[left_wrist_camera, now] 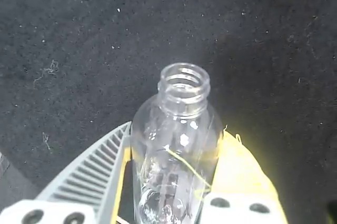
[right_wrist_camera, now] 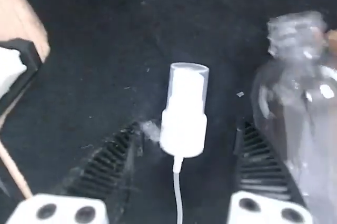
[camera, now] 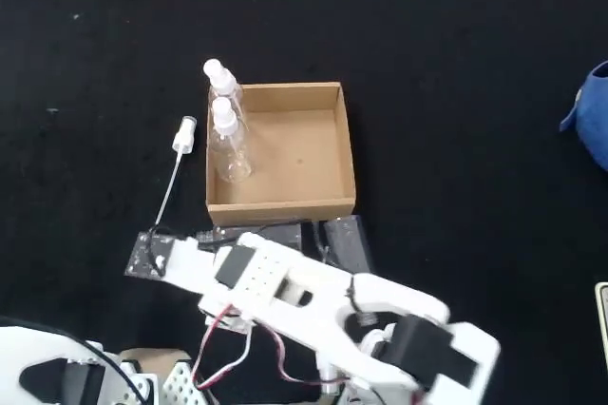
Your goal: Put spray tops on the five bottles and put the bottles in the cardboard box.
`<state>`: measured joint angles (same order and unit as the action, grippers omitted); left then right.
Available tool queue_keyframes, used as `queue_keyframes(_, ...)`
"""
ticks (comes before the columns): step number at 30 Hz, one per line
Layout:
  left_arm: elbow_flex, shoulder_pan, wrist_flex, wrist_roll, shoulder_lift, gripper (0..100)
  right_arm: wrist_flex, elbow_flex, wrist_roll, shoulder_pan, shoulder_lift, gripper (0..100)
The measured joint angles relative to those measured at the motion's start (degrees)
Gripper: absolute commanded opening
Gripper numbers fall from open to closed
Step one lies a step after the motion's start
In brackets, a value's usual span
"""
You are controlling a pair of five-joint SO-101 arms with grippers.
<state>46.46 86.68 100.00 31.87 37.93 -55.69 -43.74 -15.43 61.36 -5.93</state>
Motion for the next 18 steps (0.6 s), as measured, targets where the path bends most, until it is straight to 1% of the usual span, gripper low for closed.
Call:
queue_keyframes(4, 0.0, 0.0, 0.0, 0.0, 0.0, 3, 0.0, 1.76, 0.09, 0.0, 3.69, 23.1)
queue_keyframes(6, 0.0, 0.0, 0.0, 0.0, 0.0, 3, 0.0, 1.85, 0.0, 0.0, 3.87, 15.2)
queue_keyframes(8, 0.0, 0.0, 0.0, 0.0, 0.0, 3, 0.0, 1.85, 0.0, -0.26, 3.87, 1.5)
queue_keyframes(9, 0.0, 0.0, 0.0, 0.0, 0.0, 3, 0.0, 1.85, 0.0, -0.35, 3.87, 0.9)
queue_keyframes(10, 0.0, 0.0, 0.0, 0.0, 0.0, 3, 0.0, 1.93, 0.09, -0.35, 3.87, 3.4)
queue_keyframes(12, 0.0, 0.0, 0.0, 0.0, 0.0, 3, -0.44, 2.64, 0.09, -0.35, 3.87, 1.0)
queue_keyframes(15, 0.0, 0.0, 0.0, 0.0, 0.0, 3, -4.92, 4.48, 0.0, -0.18, 2.02, 1.1)
queue_keyframes(18, 0.0, 0.0, 0.0, 0.0, 0.0, 3, -10.02, 6.51, 0.0, -0.26, -4.75, 1.1)
